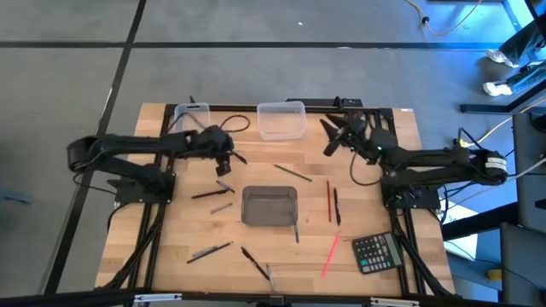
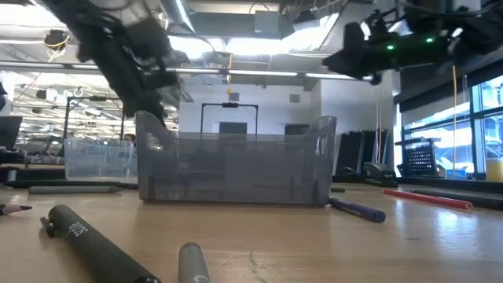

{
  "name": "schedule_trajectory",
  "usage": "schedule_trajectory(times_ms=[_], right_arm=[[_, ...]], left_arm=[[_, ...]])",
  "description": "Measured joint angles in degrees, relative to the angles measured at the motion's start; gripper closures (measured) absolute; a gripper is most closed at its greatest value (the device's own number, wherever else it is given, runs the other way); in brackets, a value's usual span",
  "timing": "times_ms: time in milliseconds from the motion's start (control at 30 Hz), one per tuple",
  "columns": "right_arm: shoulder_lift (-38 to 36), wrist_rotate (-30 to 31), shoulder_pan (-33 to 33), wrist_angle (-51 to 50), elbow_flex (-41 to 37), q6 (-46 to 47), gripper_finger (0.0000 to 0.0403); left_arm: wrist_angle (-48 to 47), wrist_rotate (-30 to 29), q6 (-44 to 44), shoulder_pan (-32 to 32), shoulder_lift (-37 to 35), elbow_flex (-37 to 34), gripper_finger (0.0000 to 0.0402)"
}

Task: Sort crayons/erasers/pens/pencils in bins
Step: Put the black pen into the left transparent bin

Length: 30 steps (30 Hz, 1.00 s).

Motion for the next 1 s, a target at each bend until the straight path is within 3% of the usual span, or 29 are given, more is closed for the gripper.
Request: schedule_trajectory(times_ms=[100,333,600,833,1000], right_arm=[[4.8,-5.1,-0.2,0.0,4.0,-0.1,0.0262],[13.4,-13.8,-0.2,-4.0,12.8,-0.6,0.0262],[17.4,-13.9,-0.1,-16.1,20.7,-3.2,0.0262],[17.8,-13.0,-0.1,-17.6,21.4,-4.9,0.0262],[17.8,-12.8,-0.1,-17.7,21.4,-5.0,0.0262]], left_arm=[[-3.4,3.5,3.8,2.4,6.0,3.7,0.0314],[-8.4,3.8,15.5,4.7,15.2,11.1,0.0312],[-8.4,4.1,20.8,7.3,23.9,14.2,0.0312],[-8.9,6.4,22.3,8.1,25.6,14.2,0.0321],[-11.7,3.8,20.1,8.0,26.0,16.7,0.0327]])
